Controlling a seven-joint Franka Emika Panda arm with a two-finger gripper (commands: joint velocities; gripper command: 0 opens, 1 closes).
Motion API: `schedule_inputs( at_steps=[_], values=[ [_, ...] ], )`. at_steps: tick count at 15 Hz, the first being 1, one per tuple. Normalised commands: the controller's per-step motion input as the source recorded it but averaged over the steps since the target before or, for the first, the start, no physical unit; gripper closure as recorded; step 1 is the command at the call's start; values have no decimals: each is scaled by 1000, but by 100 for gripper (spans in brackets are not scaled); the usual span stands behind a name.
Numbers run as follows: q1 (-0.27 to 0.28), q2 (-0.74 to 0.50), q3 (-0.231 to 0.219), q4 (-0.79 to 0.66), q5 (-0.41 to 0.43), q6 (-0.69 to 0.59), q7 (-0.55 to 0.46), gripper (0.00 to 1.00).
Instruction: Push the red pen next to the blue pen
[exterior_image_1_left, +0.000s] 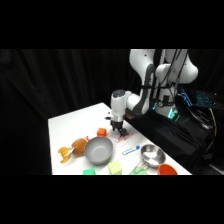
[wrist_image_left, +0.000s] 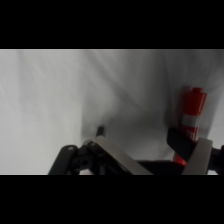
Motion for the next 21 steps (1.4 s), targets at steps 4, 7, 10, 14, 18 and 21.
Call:
schedule_inputs(
  at_steps=[4,7,10,14,18,21],
  values=[
    [653,-113,-310,-111,-286,26,525,0],
    [538,-140,-245,-75,-252,-73,452,0],
    [380,-201,-220,-60,-234,-169,357,0],
    [-13,-685,-38,-165,-127,-594,175,0],
    [105,-1000,-143,-197,-64,-761,85,0],
    [-758,-780,752,-39,-78,-697,132,0]
  ],
)
